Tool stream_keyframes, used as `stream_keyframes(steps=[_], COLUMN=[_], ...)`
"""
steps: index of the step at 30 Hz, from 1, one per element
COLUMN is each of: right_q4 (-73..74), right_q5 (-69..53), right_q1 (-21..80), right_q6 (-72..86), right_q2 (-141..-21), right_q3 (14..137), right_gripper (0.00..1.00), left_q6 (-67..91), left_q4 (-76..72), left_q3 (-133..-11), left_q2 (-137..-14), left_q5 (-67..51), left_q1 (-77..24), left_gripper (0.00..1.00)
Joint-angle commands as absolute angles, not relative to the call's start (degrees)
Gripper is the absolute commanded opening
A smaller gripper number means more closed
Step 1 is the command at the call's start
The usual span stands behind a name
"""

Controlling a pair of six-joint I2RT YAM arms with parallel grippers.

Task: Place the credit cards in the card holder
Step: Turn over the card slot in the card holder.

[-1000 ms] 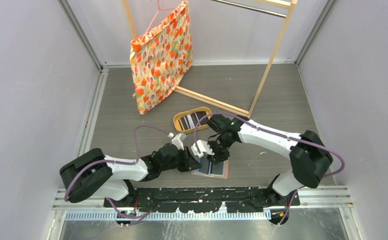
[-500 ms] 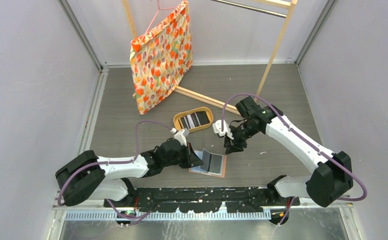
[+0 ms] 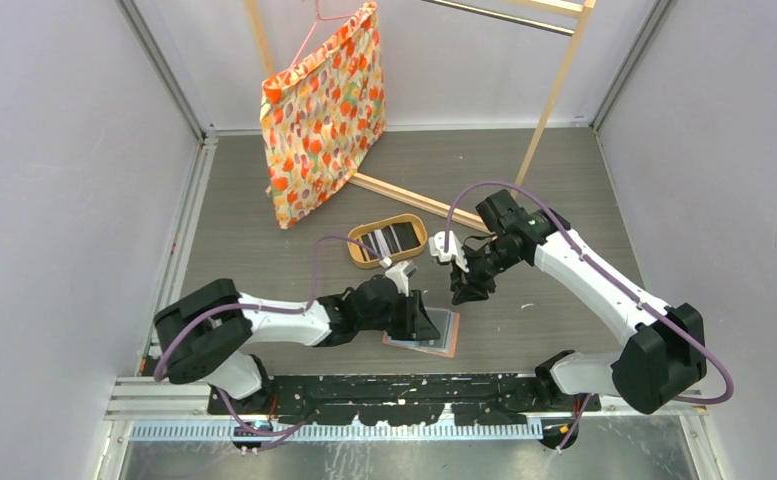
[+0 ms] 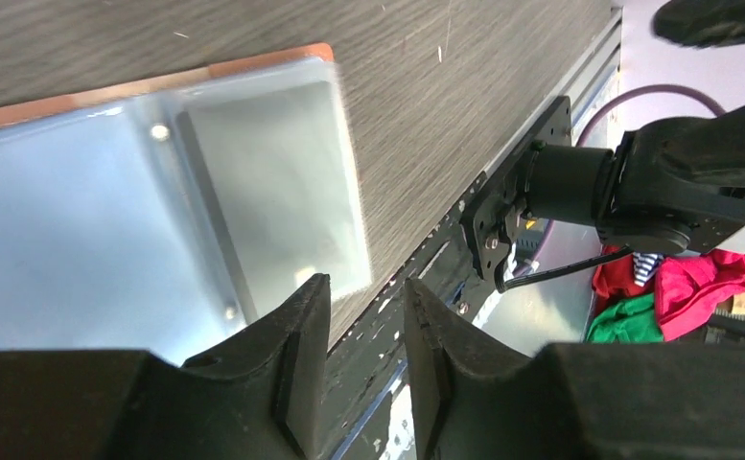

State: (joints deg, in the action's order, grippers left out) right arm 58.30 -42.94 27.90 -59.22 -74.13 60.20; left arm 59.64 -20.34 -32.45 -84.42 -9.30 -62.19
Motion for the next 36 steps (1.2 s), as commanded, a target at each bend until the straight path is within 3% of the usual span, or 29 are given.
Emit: stream_keyframes(steps=[1, 6, 7, 10, 11, 22, 28, 32, 34, 36], right_q4=[57.39, 57.39, 57.39, 57.92, 58.68, 63.36, 63.83, 61.02, 64.91, 66.93], right_q5=[-44.23, -45.42, -45.76, -46.33, -46.55, -47.74, -47.76, -46.68, -46.88, -46.18], right_q1=[26.99, 25.96, 25.78, 25.41, 25.40, 24.99, 23.61, 22.53, 21.62, 21.59], right_q6=[-57.73, -57.18, -57.01, -56.10, -55.92, -56.95, -55.98, -46.72, -46.73, -46.93], right_q2=[-73.40, -72.97, -72.91, -72.97, -73.29, -73.71, -73.75, -75.18, -78.46, -80.35], right_q3=[61.07, 61.22, 61.14, 61.61, 62.05, 64.84, 65.57, 65.96, 68.91, 70.03], right_gripper=[0.37, 0.37, 0.37, 0.38, 0.39, 0.40, 0.41, 0.55, 0.63, 0.63], left_q6=[60.14, 63.27, 63.80, 63.38, 62.49, 45.53, 34.66, 31.28, 28.75, 28.61], left_q4=[-25.63, -35.14, -37.64, -42.49, -42.36, -16.98, 0.41, 4.88, 5.07, 5.15], left_q3=[-35.64, -35.42, -35.06, -34.08, -33.98, -32.17, -33.08, -32.83, -33.53, -34.70], left_q2=[-89.39, -96.96, -97.78, -97.69, -96.78, -73.87, -59.12, -54.10, -53.21, -53.73], left_q5=[-12.50, -16.51, -17.17, -18.42, -18.42, -6.24, 9.29, 19.99, 18.37, 15.02], left_q1=[-63.47, -63.63, -63.63, -63.63, -63.59, -63.52, -63.30, -61.70, -58.20, -54.58], left_gripper=[0.36, 0.40, 0.44, 0.70, 0.72, 0.78, 1.00, 1.00, 1.00, 0.98])
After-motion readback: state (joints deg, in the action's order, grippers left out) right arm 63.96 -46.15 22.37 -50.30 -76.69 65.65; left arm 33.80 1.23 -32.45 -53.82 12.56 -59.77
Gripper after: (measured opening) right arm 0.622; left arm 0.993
